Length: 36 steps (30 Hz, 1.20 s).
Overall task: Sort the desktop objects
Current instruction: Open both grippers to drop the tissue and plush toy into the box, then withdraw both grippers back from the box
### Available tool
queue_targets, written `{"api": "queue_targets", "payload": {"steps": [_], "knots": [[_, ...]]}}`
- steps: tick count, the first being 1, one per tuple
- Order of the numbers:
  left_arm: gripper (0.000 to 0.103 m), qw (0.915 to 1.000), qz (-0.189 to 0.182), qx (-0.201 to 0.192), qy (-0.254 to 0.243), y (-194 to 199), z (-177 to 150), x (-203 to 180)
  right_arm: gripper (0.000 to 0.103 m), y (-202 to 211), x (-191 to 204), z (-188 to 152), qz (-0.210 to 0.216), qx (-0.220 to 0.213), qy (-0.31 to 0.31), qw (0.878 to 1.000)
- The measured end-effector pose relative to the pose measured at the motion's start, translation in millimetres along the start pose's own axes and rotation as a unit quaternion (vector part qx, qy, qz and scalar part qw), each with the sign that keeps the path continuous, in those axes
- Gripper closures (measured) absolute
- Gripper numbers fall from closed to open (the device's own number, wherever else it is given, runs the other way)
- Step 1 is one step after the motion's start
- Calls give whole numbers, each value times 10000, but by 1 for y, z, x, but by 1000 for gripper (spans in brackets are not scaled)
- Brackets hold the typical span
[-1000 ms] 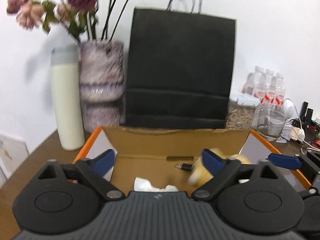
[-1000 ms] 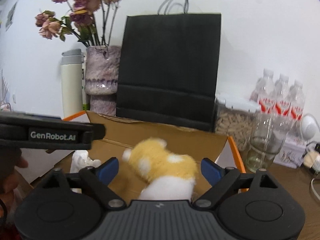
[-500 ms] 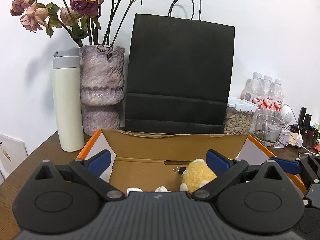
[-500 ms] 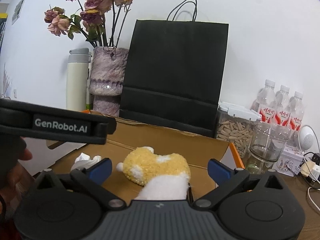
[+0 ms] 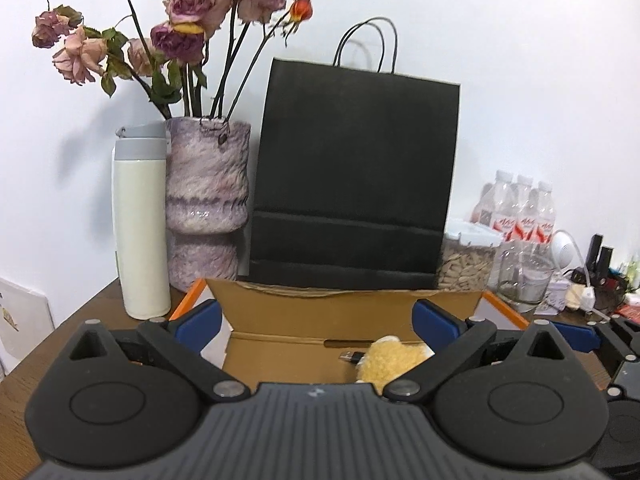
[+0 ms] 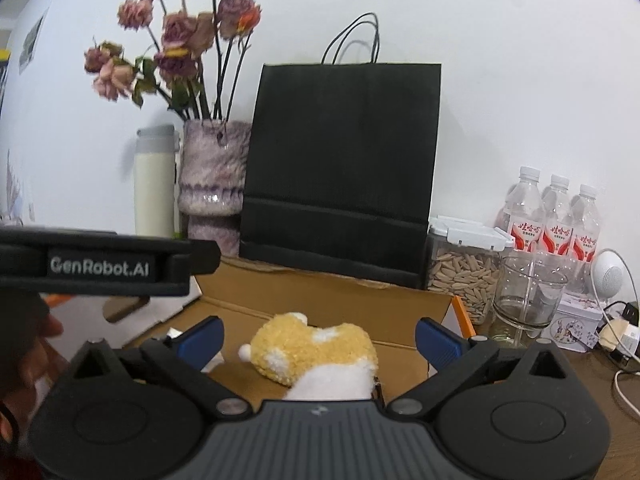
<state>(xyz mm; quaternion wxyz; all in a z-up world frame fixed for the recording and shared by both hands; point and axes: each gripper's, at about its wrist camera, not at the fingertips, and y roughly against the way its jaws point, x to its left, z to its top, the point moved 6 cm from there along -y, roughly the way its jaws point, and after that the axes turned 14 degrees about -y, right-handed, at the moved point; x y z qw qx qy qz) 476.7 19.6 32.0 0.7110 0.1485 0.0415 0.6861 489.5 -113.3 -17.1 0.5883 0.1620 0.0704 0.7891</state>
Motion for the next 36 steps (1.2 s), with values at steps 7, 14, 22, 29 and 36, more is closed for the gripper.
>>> {"api": "queue_targets", "payload": {"steps": [7, 14, 22, 29, 36], "knots": [[0, 9991, -76, -411, 25, 28, 7, -4, 0, 23, 7, 5, 140, -198, -27, 9997], [0, 9968, 57, -792, 51, 64, 8, 3, 0, 52, 3, 3, 92, -346, 17, 9994], [0, 9951, 139, -977, -56, 100, -2, 10, 0, 85, -8, -6, -43, -329, -37, 9994], [0, 9954, 190, -928, -143, 128, -12, 11, 0, 114, -12, -22, -103, -212, -71, 9997], [0, 9967, 132, -755, -275, 156, -34, 6, 0, 143, -9, -43, -130, -80, -25, 9999]]}}
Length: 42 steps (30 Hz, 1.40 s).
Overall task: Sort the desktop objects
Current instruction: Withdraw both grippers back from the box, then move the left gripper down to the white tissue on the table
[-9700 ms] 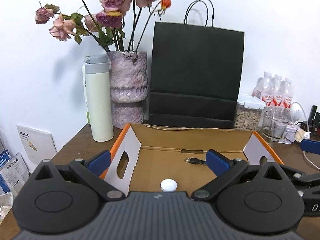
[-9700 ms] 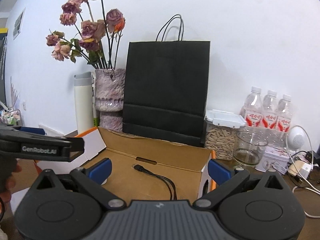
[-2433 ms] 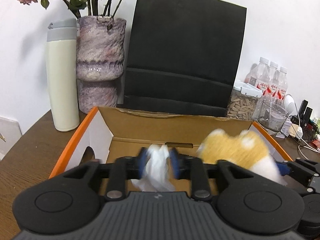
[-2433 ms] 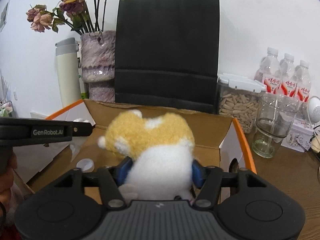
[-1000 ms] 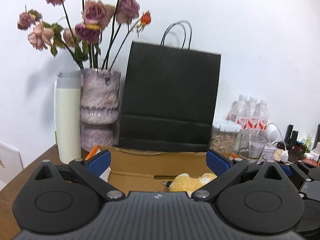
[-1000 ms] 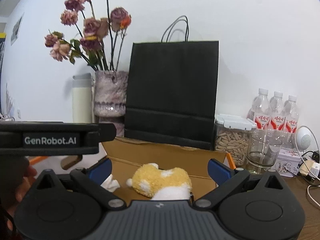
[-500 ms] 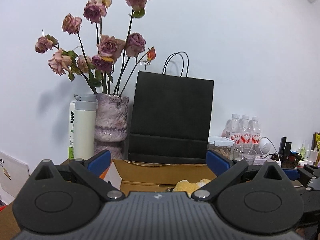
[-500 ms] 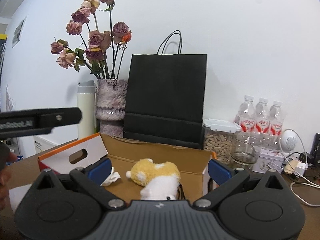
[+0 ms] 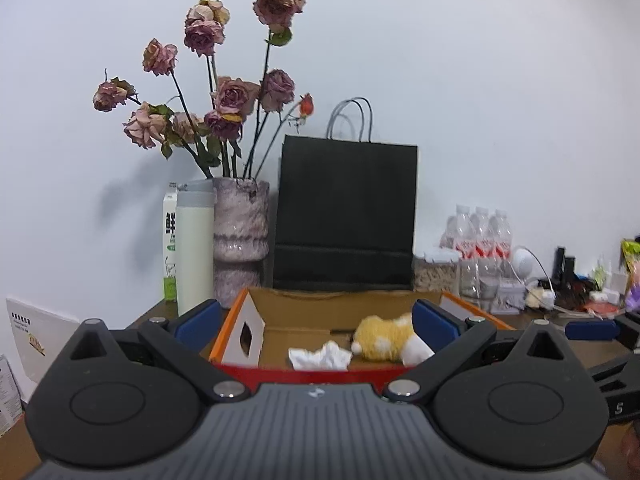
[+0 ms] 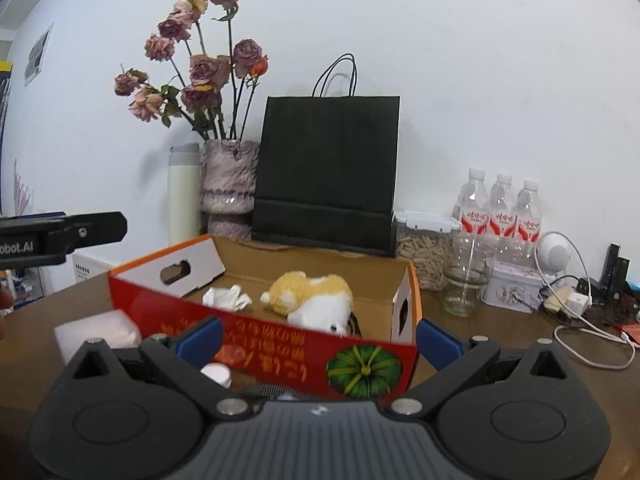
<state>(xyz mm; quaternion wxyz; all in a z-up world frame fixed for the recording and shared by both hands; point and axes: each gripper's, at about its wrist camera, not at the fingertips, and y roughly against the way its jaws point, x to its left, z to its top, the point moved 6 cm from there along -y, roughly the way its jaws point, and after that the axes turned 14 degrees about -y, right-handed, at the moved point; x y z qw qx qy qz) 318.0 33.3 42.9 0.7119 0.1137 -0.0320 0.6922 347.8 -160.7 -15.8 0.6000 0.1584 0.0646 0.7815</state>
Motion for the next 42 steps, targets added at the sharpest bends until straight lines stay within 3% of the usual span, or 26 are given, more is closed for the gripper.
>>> {"api": "queue_targets", "payload": {"steps": [16, 34, 42], "knots": [[0, 9975, -186, 681, 86, 40, -30, -1, 0, 41, 17, -31, 250, 427, 137, 9987], [0, 9827, -315, 1807, 253, 41, -72, 19, 0, 22, 3, -58, -18, 1463, -71, 9892], [0, 9786, -412, 2001, 261, 43, -84, 23, 0, 16, 4, -66, -71, 1639, -5, 9865]]}}
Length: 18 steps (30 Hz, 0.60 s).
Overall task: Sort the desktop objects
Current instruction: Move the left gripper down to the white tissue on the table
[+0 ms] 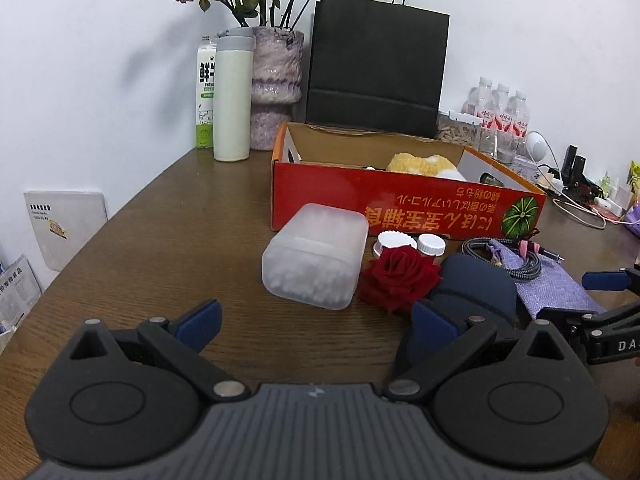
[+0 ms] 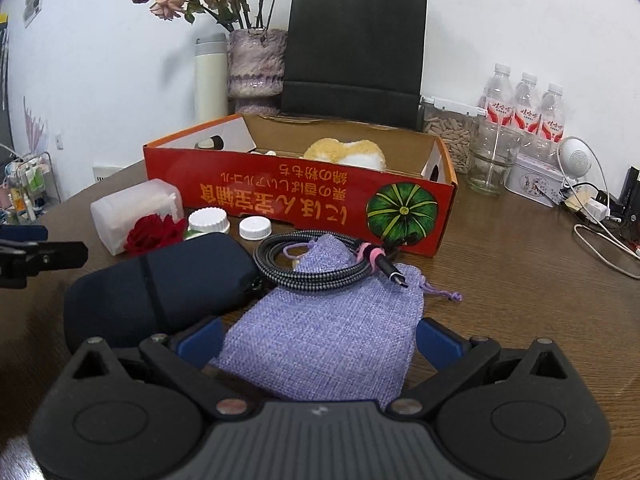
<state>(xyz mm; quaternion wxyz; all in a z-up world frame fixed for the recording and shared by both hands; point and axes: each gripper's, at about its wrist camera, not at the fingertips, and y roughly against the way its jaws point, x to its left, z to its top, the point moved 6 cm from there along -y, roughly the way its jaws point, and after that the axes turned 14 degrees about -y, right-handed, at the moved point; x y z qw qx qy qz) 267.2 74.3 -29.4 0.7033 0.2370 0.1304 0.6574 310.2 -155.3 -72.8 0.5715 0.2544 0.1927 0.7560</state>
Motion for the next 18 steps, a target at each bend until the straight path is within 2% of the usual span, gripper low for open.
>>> {"api": "queue_targets", "payload": {"steps": [3, 9, 18], "knots": [[0, 9997, -8, -101, 208, 2, 1, 7, 0, -6, -1, -1, 0, 180, -44, 9998], [0, 9941, 70, -227, 1056, 4, 1, 36, 0, -5, 1, -2, -18, 130, 26, 9999], [0, 9860, 231, -455, 1589, 6, 16, 59, 0, 0, 4, 0, -25, 5, 121, 9999]]}}
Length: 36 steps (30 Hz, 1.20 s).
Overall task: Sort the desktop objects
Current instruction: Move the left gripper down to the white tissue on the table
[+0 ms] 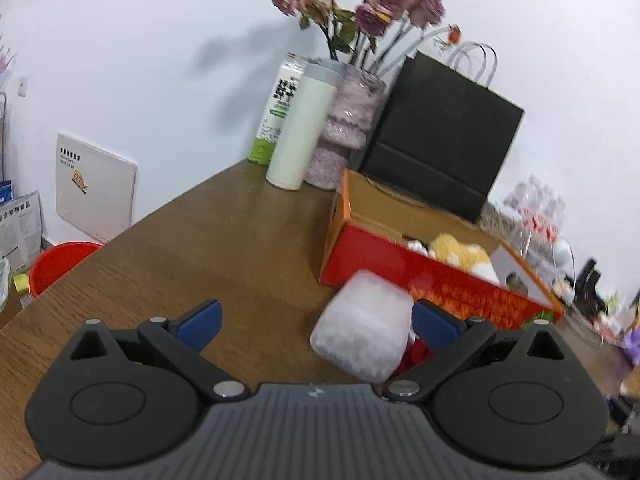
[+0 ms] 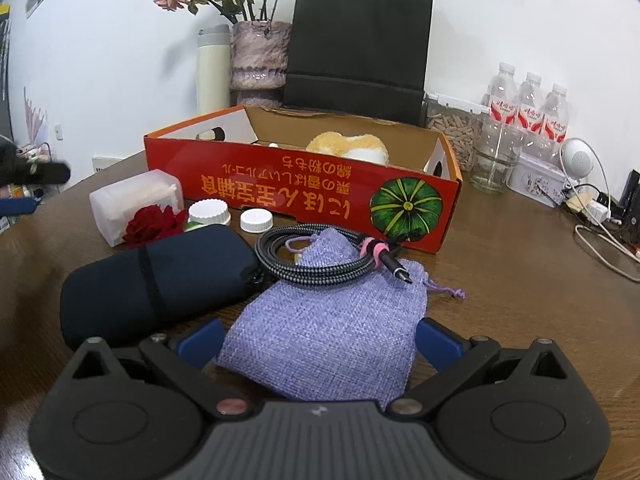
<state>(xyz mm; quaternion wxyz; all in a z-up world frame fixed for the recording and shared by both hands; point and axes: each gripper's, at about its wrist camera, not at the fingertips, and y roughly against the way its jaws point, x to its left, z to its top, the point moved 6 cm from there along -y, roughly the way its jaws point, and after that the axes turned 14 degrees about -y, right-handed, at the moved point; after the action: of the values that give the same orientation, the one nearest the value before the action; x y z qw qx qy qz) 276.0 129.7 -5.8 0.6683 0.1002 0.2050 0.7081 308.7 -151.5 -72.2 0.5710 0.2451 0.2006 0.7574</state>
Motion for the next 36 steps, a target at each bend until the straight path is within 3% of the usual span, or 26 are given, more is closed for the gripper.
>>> {"api": "queue_targets", "payload": {"steps": [10, 13, 17, 24, 36], "knots": [[0, 9979, 489, -348, 226, -5, 29, -2, 0, 11, 4, 3, 106, -155, 18, 9998], [0, 9970, 639, -442, 18, -11, 40, -19, 0, 13, 5, 4, 143, -172, 24, 9997], [0, 9965, 564, -532, -317, -9, 47, -37, 0, 14, 1, 6, 101, -188, -75, 9997], [0, 9955, 654, -547, -424, 12, 55, -34, 0, 29, 0, 6, 128, -308, -197, 9993], [0, 9940, 644, -195, -858, 75, 10, -23, 0, 83, 11, -23, 214, -401, -462, 9979]]}}
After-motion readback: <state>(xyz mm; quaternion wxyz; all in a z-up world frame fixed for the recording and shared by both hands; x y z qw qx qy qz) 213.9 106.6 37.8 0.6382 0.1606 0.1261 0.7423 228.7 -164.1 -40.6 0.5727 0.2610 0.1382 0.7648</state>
